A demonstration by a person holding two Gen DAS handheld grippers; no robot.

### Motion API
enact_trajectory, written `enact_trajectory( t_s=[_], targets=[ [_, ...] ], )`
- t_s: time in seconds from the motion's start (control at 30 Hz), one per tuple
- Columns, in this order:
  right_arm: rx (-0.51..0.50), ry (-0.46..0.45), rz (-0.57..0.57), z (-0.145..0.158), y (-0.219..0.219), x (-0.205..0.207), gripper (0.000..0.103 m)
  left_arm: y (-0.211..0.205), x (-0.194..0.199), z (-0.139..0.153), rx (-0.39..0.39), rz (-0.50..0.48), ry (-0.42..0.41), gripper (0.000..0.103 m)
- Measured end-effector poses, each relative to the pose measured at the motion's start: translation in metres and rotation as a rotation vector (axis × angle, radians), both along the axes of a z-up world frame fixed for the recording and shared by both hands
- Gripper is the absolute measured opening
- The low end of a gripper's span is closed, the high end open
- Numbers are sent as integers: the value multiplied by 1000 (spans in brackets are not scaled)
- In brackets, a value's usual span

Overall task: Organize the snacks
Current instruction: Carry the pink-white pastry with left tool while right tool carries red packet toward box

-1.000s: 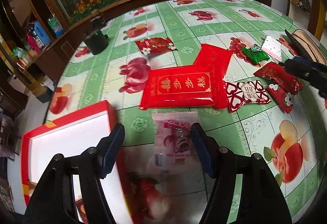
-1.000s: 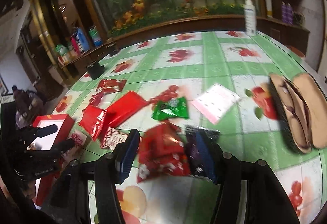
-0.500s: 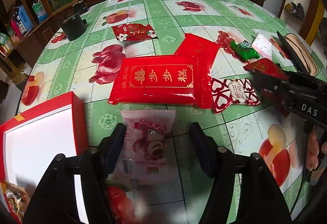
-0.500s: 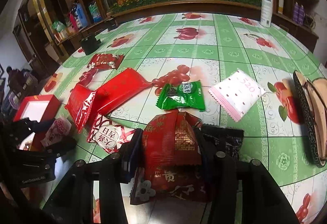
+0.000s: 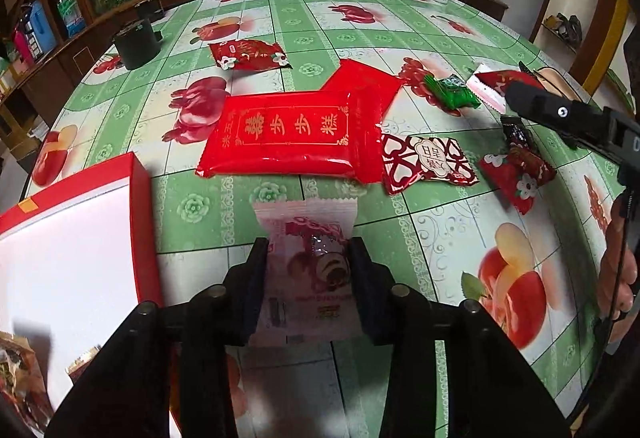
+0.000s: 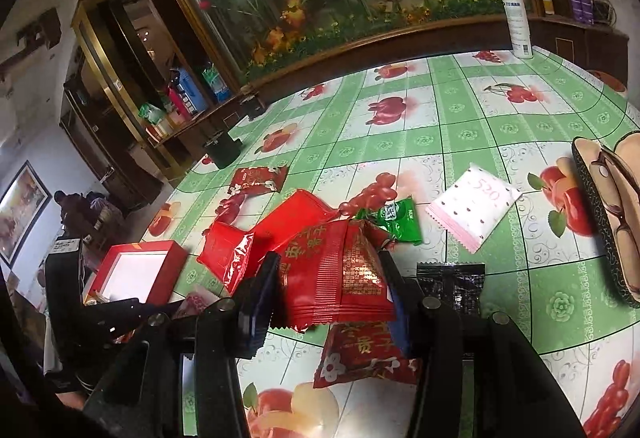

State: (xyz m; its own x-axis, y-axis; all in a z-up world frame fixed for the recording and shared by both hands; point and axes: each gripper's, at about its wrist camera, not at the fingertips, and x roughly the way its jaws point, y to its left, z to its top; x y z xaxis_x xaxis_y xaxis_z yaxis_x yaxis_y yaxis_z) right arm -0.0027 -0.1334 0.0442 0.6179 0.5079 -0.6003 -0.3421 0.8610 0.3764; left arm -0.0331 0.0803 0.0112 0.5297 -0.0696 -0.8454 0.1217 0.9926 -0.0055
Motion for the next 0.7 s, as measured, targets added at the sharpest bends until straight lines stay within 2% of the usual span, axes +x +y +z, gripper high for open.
enact_trajectory(
  t_s=[0.13,0.47,0.7],
  targets=[
    [-2,3,0,-1,2,0,49,-4,-8,0,-8,-19,2,36],
    [16,-23,53,2,16,-12,49,2,-39,9,-90,-21,-16,36],
    [35,-22,134,1,54,-25,49,30,-72,39,-87,13,-119,36]
  ],
)
